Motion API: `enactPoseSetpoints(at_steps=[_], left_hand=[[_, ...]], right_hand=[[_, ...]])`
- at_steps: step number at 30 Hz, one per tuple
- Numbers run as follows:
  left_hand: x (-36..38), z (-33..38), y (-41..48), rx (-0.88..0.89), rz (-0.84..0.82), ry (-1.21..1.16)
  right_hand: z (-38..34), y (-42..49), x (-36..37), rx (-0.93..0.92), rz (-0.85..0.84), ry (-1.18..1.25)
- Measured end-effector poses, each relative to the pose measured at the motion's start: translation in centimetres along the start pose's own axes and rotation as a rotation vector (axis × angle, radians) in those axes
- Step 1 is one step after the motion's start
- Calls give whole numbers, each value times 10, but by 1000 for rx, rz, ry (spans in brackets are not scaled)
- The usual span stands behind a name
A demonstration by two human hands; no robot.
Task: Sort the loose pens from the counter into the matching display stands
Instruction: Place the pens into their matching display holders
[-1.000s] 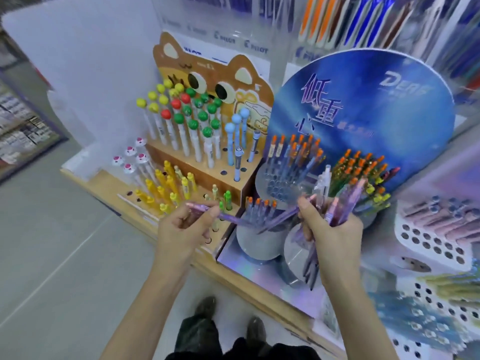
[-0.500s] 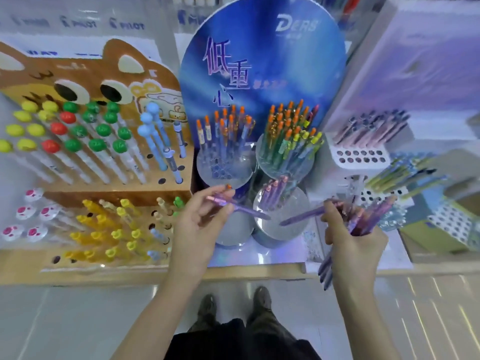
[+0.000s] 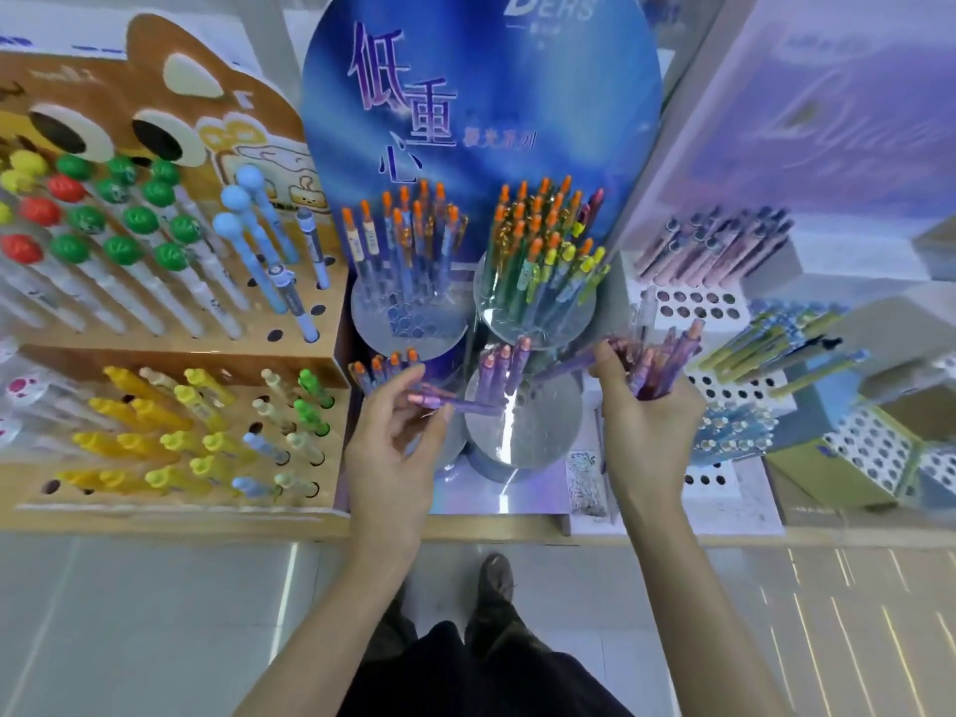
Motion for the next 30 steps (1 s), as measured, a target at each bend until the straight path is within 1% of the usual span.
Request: enactPoseSetpoints(at_steps=[3,10,13,16,18,22,27,30], left_hand=[[3,3,-2,-4,25,-46],[4,5,-5,15,36,-41],[1,6,-4,26,42,-37],[-1,7,-2,21,39,-38],[-2,9,-1,26,31,-37],[-2,10,1,27,17,-34],[-1,11,2,30,3,-30],[1,15,2,51,-8,-22]], right_hand=[[3,4,2,-26,-51,-41],[-8,3,15,-154,-190,-98],[-13,1,20,-270,-197,-195],[-13,2,19,-337,-185,-282],[-10,6,16,-342,-166,-308],[0,8,10,-276,-119,-278],[7,-6,26,-286,-226,-324],[12,-5,29,-231,-216,-307]])
Point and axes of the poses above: each hand's wrist, its own y-axis towards the middle knuckle, its own x-axis out of the palm, z = x × y, the point moved 4 cm from there along y, towards the middle knuckle, and after that the axes turned 7 degrees about -x, right-handed, at the moved point
